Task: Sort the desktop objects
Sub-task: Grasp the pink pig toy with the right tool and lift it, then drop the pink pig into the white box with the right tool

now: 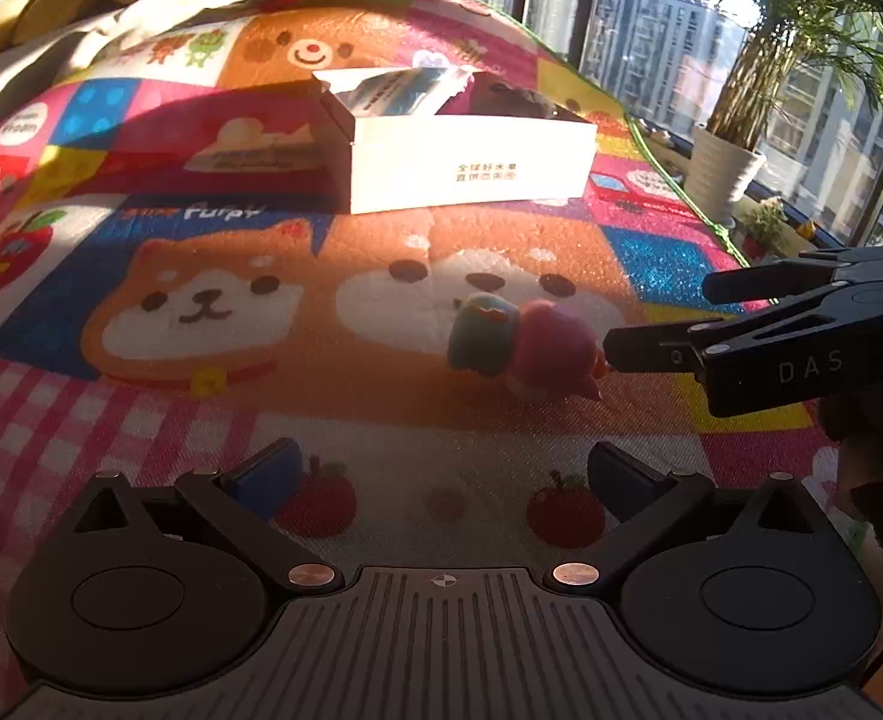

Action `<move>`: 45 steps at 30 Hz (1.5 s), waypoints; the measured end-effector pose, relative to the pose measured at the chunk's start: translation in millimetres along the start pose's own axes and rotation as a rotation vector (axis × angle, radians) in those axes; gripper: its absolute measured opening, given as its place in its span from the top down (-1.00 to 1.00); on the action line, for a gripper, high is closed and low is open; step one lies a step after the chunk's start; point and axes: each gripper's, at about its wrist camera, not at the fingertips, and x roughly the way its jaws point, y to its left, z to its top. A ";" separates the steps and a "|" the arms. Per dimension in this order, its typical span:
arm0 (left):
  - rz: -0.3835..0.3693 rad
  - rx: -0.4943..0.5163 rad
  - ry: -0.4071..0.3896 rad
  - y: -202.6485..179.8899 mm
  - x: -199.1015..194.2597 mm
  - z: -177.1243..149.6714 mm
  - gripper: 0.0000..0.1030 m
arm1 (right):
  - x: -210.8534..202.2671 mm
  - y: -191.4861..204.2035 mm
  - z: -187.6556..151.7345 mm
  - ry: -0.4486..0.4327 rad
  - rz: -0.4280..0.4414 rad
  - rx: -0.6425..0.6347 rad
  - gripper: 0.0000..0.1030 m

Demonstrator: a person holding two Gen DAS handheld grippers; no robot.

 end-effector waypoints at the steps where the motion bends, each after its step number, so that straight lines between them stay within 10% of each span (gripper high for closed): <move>1: 0.007 0.012 -0.004 -1.5 -2.3 -3.2 -1.00 | 0.8 6.0 2.6 -0.003 0.018 -0.009 -0.95; 9: 0.039 0.052 -0.018 -9.5 -3.4 -9.9 -1.00 | 16.7 59.5 21.2 -0.010 0.145 -0.141 -0.75; 14: 0.040 0.043 -0.021 -8.8 -4.5 -11.0 -1.00 | 29.2 73.0 19.1 0.047 0.115 -0.223 0.05; 25: 0.046 -0.004 -0.078 -12.9 0.8 15.3 -1.00 | -16.9 22.7 26.0 0.002 0.031 -0.193 0.05; 38: 0.062 -0.132 -0.121 10.6 19.1 43.4 -1.00 | 37.1 -28.7 168.3 -0.305 -0.054 -0.049 0.05; 45: 0.131 -0.203 -0.131 33.8 22.4 36.8 -1.00 | 58.8 -26.9 144.4 -0.248 -0.001 -0.021 -0.56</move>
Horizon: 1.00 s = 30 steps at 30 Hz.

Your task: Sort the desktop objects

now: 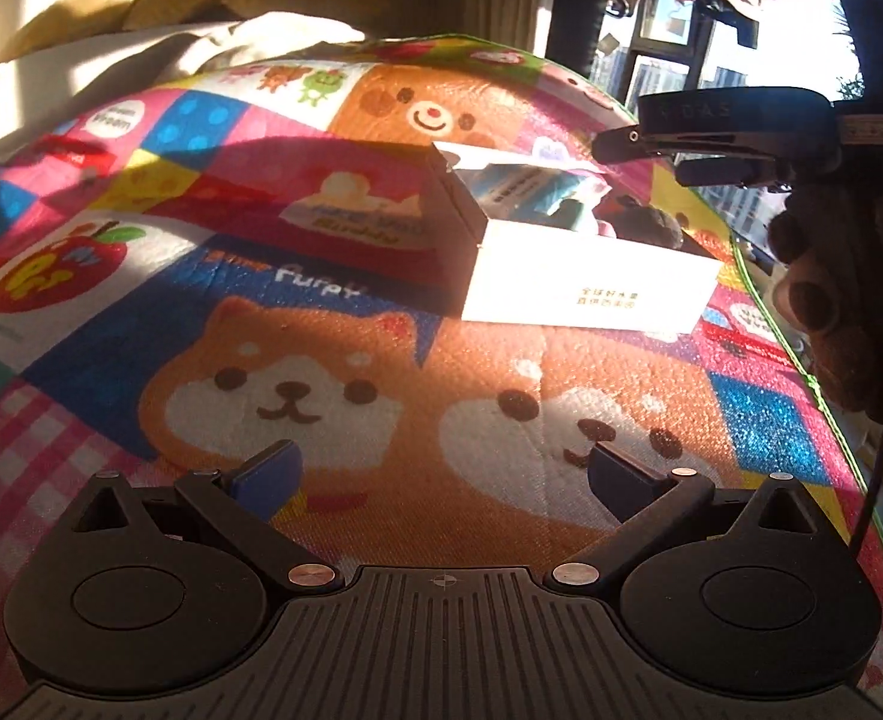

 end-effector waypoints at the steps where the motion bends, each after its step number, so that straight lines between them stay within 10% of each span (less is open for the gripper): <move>1: 0.013 0.006 0.000 -0.1 2.2 0.0 -1.00 | -4.9 1.0 -7.6 0.002 -0.003 -0.004 -0.68; 11: 0.121 0.091 0.011 -17.8 27.4 -1.3 -1.00 | -47.7 15.1 -113.8 0.146 -0.124 0.080 -1.00; 30: 0.177 0.088 0.032 -19.5 35.3 -0.6 -1.00 | -37.5 19.2 -132.9 0.192 -0.231 0.123 -1.00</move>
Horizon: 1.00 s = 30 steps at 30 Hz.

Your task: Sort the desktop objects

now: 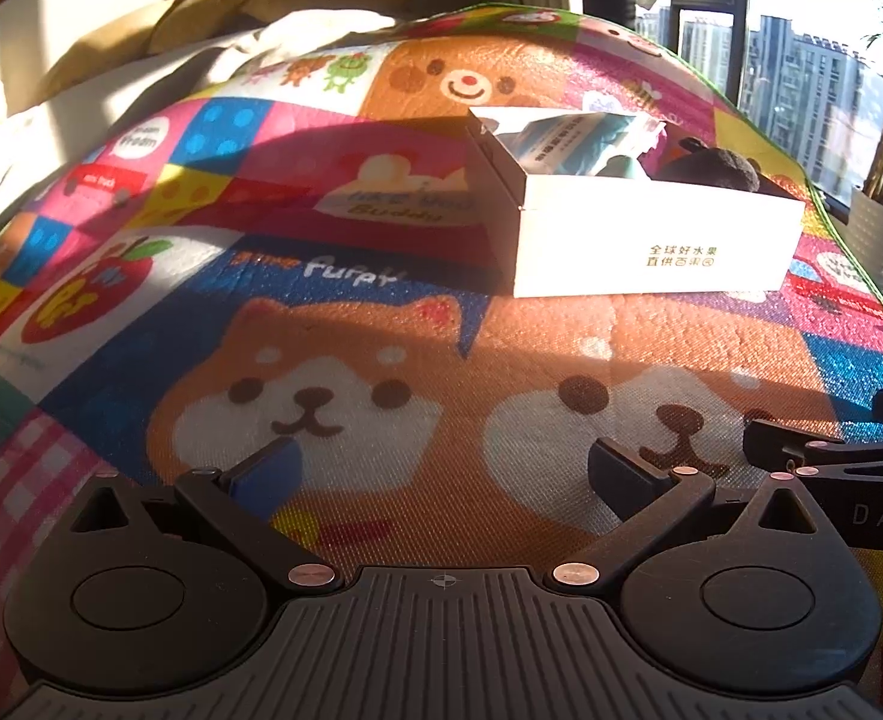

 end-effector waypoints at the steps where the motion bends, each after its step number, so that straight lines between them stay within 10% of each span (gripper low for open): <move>1: 0.001 0.000 0.000 -0.7 -0.1 0.2 -1.00 | 0.2 0.1 0.0 0.000 0.000 0.000 -1.00; 30: -0.002 -0.002 0.000 -0.5 0.5 0.2 -1.00 | 0.8 0.5 0.0 0.000 0.001 0.001 -1.00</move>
